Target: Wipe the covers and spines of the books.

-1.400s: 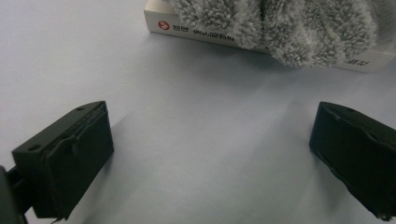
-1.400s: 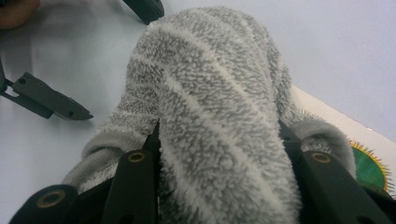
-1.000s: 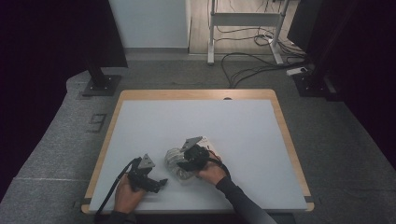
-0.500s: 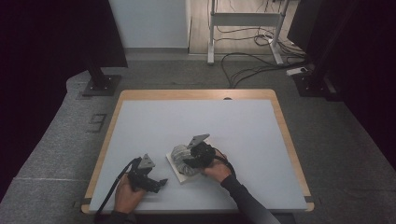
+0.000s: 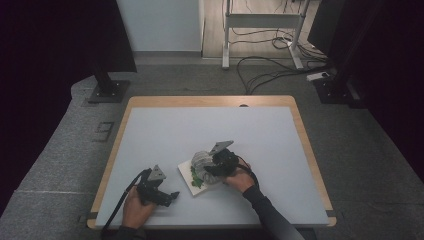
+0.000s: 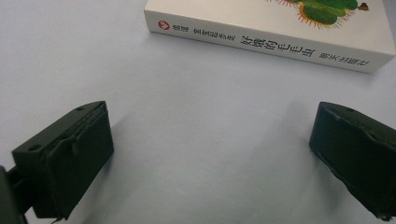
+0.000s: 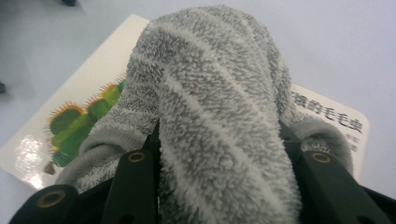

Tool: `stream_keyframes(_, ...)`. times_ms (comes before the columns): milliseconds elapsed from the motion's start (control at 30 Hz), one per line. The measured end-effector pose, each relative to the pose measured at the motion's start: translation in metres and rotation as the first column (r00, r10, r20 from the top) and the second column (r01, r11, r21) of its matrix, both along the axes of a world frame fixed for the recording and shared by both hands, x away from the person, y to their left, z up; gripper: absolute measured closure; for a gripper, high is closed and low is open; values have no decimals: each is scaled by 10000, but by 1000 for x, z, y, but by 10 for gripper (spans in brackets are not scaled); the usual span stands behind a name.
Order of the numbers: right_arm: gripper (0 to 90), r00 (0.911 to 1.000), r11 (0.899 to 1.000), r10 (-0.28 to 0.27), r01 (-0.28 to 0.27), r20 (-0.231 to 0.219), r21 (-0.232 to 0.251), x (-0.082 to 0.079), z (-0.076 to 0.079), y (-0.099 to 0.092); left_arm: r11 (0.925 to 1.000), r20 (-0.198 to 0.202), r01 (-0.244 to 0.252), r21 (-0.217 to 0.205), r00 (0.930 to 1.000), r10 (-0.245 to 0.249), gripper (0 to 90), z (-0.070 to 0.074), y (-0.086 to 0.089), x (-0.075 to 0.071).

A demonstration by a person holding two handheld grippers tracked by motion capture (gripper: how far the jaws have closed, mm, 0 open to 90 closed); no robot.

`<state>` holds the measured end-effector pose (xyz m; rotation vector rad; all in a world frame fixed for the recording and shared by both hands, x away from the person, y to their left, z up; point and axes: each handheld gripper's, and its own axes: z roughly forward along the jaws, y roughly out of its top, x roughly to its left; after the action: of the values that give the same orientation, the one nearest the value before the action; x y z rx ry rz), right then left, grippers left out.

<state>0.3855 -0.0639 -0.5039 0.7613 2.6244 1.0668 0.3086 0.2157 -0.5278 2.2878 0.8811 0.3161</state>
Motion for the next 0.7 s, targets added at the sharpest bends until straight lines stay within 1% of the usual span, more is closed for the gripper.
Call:
stream_keyframes(367, 554, 9989, 9989, -458, 458, 43, -52, 9, -1, -18, 10000, 0, 0, -2, 10000, 0, 0, 0, 0, 0)
stream_keyframes(700, 553, 9952, 9952, -976, 977, 73, -90, 15, -2, -35, 10000, 0, -1, -2, 10000, 1, 0, 0, 0, 0)
